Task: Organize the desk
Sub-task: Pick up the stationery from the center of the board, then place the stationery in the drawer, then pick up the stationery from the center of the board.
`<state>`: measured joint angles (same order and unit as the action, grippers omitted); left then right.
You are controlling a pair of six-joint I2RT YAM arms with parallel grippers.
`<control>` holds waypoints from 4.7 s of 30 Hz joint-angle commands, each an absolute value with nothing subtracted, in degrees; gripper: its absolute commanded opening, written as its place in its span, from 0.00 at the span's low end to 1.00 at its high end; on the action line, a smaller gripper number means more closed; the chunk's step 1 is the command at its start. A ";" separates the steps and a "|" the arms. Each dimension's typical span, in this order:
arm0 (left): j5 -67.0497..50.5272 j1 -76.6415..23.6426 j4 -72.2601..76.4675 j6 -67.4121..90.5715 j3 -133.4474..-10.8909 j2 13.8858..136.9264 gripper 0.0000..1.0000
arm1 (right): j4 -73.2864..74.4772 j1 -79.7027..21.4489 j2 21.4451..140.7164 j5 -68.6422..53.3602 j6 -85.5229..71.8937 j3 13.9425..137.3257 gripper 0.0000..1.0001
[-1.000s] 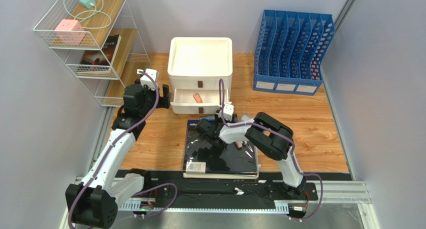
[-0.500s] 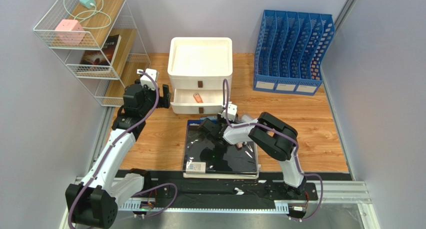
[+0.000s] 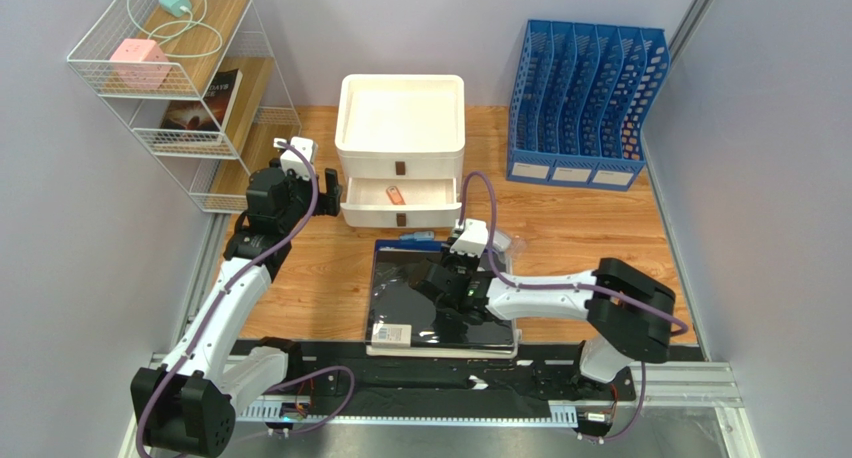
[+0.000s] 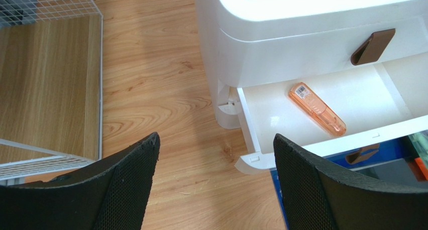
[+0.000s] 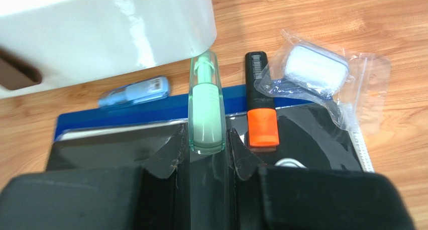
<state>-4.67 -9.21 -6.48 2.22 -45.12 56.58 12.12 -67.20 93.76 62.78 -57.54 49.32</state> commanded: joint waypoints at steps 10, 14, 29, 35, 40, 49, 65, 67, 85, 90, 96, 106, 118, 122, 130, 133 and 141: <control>-5.10 -8.88 -4.31 1.49 -44.82 56.16 0.88 | 24.77 -75.76 76.39 60.82 -55.72 50.01 0.00; -5.19 -8.88 -4.31 1.49 -44.82 56.25 0.88 | 23.65 -77.08 75.32 60.12 -53.45 51.41 0.00; -5.01 -8.88 -4.31 1.41 -44.82 56.08 0.88 | 17.85 -69.36 84.64 44.17 -36.83 68.99 0.00; -5.10 -8.88 -4.13 1.41 -44.74 55.99 0.88 | 17.14 -61.35 87.10 32.10 -37.80 71.27 0.00; -4.83 -8.88 -4.22 1.32 -44.65 55.64 0.88 | 18.28 -58.80 89.82 30.32 -36.39 74.70 0.00; -4.83 -8.88 -4.13 1.23 -44.47 55.11 0.88 | 23.11 -55.28 97.20 29.62 -34.45 83.75 0.41; -5.01 -8.88 -3.87 1.23 -44.56 55.64 0.88 | 18.72 -64.32 85.96 36.13 -26.64 73.41 0.55; -5.01 -8.88 -3.78 1.23 -44.47 55.63 0.88 | 17.93 -65.82 86.30 35.60 -25.76 70.50 0.57; -5.27 -8.88 -3.52 1.23 -44.39 56.34 0.88 | -18.96 -66.80 98.16 39.90 -16.18 46.59 0.90; -5.27 -8.88 -3.52 1.23 -44.56 56.60 0.88 | -30.84 -64.25 102.20 39.02 -15.12 45.35 0.90; -5.71 -8.88 -3.43 1.23 -44.38 56.25 0.88 | -36.21 -62.84 108.88 41.04 -15.47 47.37 0.93; -5.98 -8.79 -3.60 1.23 -44.38 55.99 0.88 | -44.29 -59.24 115.66 40.69 -14.68 47.29 0.95; -6.33 -8.88 -3.60 1.23 -44.30 56.07 0.88 | -48.88 -58.62 117.33 39.82 -13.18 44.30 0.89; -6.15 -8.88 -3.60 1.23 -44.21 55.81 0.88 | -47.46 -58.88 116.72 37.97 -15.29 44.39 0.78; -6.33 -8.88 -3.43 1.32 -44.21 55.90 0.87 | -45.44 -61.78 114.26 37.26 -15.47 43.24 0.55; -6.42 -8.88 -3.52 1.32 -44.21 55.81 0.88 | -44.56 -63.54 113.64 37.27 -14.59 43.59 0.49; -6.42 -8.88 -3.51 1.32 -44.21 55.81 0.88 | -41.93 -69.42 112.24 37.09 -12.92 45.44 0.46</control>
<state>-5.54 -9.21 -5.41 2.17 -44.56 56.58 -45.95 -66.15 113.89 38.09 -14.02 44.47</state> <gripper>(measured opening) 0.876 0.460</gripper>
